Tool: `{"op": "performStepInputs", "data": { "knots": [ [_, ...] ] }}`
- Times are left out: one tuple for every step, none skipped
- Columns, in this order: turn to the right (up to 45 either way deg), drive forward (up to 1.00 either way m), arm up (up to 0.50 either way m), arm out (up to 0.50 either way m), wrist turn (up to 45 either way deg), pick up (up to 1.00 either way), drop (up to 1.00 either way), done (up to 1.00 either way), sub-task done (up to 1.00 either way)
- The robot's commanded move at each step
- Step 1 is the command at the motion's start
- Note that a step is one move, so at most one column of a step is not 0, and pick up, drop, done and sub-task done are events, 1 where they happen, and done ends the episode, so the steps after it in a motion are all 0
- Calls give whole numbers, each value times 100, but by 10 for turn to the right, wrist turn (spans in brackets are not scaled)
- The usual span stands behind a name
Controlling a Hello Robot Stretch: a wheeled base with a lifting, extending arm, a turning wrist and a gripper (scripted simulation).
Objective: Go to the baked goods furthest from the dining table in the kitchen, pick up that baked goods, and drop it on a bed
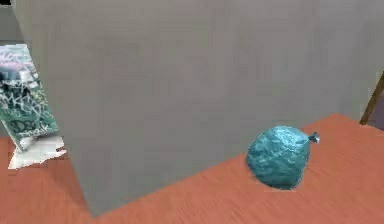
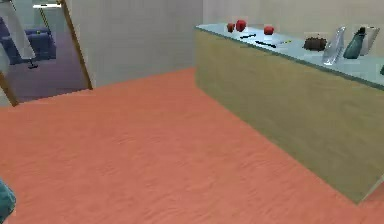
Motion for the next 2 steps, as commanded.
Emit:
{"op": "performStepInputs", "data": {
  "knots": [
    [450, 0, 0, 0, 0, 0, 0, 0, 0],
    [120, 0, 0, 0, 0, 0, 0, 0, 0]
  ]
}}
